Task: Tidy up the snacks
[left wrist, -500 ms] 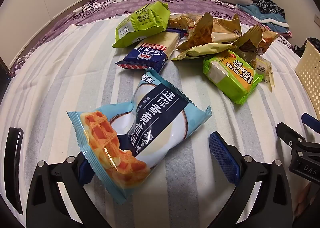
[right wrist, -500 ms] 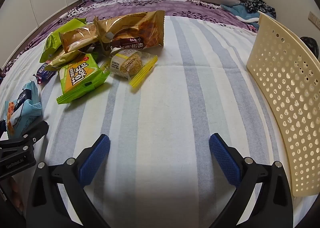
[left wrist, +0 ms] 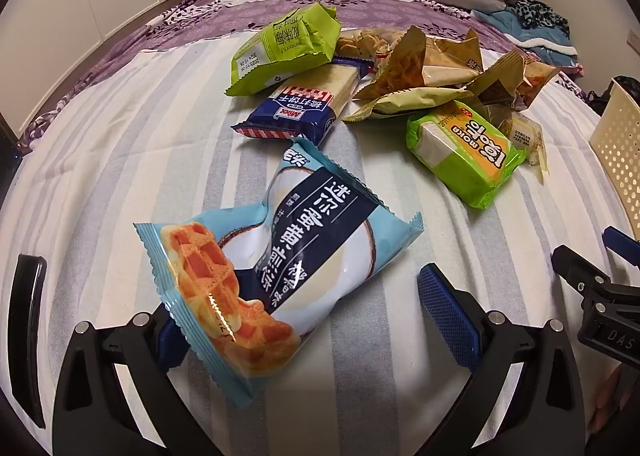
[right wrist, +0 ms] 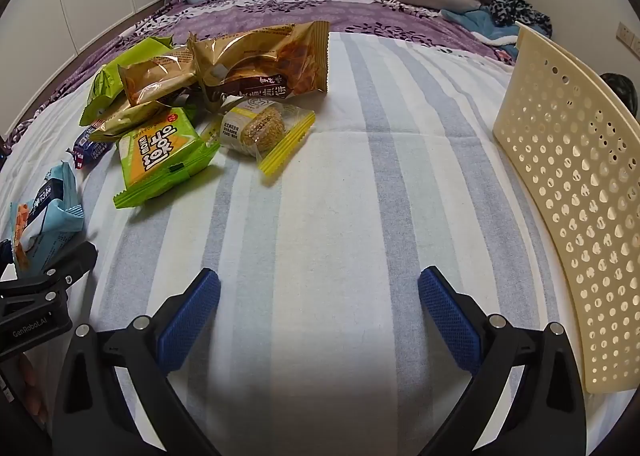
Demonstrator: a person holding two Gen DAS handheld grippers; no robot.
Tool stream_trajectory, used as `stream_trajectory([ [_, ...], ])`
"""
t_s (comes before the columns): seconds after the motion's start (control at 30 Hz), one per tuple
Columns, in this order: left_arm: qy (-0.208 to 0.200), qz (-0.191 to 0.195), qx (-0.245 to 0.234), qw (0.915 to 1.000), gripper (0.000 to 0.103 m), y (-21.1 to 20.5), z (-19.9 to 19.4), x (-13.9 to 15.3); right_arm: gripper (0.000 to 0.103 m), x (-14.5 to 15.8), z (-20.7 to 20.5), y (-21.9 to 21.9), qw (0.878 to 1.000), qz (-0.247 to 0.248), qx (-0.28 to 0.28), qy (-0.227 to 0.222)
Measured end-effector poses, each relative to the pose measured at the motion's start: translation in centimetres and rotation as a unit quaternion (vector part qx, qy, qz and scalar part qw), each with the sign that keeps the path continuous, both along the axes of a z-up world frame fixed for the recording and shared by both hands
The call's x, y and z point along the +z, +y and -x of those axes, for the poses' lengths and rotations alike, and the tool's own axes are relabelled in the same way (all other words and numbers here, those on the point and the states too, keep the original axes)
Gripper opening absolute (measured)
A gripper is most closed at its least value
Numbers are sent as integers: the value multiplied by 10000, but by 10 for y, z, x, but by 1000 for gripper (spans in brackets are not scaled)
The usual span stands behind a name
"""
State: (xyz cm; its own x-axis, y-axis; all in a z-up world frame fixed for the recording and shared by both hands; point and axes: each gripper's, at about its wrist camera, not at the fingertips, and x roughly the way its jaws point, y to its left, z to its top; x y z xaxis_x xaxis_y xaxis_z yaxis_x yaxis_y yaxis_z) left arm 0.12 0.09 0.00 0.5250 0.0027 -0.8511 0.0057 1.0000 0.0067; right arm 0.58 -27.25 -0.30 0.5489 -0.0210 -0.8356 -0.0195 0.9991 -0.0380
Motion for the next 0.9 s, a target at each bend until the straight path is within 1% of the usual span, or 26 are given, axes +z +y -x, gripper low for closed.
stream_trajectory([
  [0.37,3,3,0,10000,101,-1,1,2,98,-1,5,-1,10000,1,1,32],
  [0.57,6,-4,-1,10000,101,0,1,6,98,1,-4,1,10000,35,3,53],
  [0.8,0,-1,0,10000,101,0,1,5,98,2,-4,2,10000,2,0,32],
  [0.83,1,5,1,10000,101,0,1,6,98,1,4,2,10000,-17,-1,21],
  [0.9,1,2,0,10000,101,0,2,5,98,2,4,2,10000,-41,1,16],
])
